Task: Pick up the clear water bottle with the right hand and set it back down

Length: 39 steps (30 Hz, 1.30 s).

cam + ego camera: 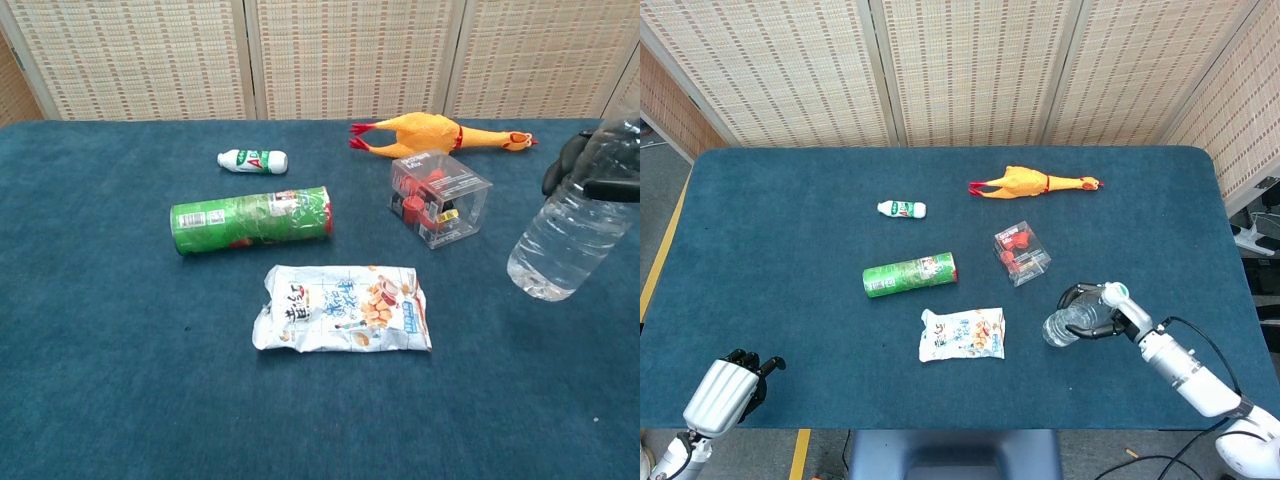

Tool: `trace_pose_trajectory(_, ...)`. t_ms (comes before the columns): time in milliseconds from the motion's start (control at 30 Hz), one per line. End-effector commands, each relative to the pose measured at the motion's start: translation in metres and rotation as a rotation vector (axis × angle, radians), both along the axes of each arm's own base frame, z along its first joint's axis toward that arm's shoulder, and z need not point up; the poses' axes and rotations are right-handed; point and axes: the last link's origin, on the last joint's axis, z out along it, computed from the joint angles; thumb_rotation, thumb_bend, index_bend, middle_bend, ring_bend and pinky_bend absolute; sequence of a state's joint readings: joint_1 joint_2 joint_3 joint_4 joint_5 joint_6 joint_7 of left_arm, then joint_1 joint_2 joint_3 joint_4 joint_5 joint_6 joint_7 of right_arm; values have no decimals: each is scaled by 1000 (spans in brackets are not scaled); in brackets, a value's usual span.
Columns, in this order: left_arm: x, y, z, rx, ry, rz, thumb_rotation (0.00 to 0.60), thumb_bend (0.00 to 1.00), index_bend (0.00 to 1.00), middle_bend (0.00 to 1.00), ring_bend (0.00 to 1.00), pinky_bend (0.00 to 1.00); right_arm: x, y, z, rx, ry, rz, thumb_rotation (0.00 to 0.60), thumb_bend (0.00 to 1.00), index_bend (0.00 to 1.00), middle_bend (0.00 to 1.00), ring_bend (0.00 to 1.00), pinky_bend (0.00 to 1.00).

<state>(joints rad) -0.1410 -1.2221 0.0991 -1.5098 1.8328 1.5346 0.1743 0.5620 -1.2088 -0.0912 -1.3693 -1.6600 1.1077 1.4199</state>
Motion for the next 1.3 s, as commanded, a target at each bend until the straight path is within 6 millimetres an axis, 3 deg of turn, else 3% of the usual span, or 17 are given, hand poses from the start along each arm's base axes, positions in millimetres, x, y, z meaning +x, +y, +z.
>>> trace_pose_trajectory(33,0,0,0,-1,1,-1,600,444,436,635,548,548,-35,-21,4,-156,392,10,600,446,824,769,583,510)
trace_pose_trajectory(100,0,0,-1,-2,2,0,600,444,436,635,548,548,-39,-24,-2,-249,518,26,600,446,824,769,583,510)
trace_pose_trajectory(200,0,0,0,-1,2,2,600,444,437,634,548,547,-33,-21,-11,-306,570,39,600,446,824,769,583,510)
trace_pose_trajectory(367,0,1,0,-2,0,2,600,444,436,635,548,548,-5,-10,-12,-336,499,113,600,446,824,769,584,510)
trace_pose_trajectory(533,-1,0,0,-3,0,1,600,444,437,634,548,547,32,6,-2,-383,429,245,600,446,824,769,584,510)
trace_pose_trajectory(667,0,1,0,-1,-3,0,600,445,437,635,549,548,49,14,6,-371,367,283,600,446,824,769,584,511)
trace_pose_trajectory(767,0,0,0,-1,-4,1,600,444,437,634,548,548,45,12,7,-375,399,278,600,446,824,769,584,511)
trace_pose_trajectory(1033,-1,0,0,-2,-2,2,600,445,437,635,548,547,-9,-11,-19,-394,614,165,600,446,824,769,585,511)
trace_pose_trajectory(1167,-1,0,-1,-3,4,4,600,444,437,635,548,548,0,-11,-19,-439,560,184,600,446,825,769,585,511)
trace_pose_trajectory(1300,-1,1,-1,-4,6,5,600,444,437,635,548,548,24,-1,-4,-501,476,253,600,446,824,769,584,511)
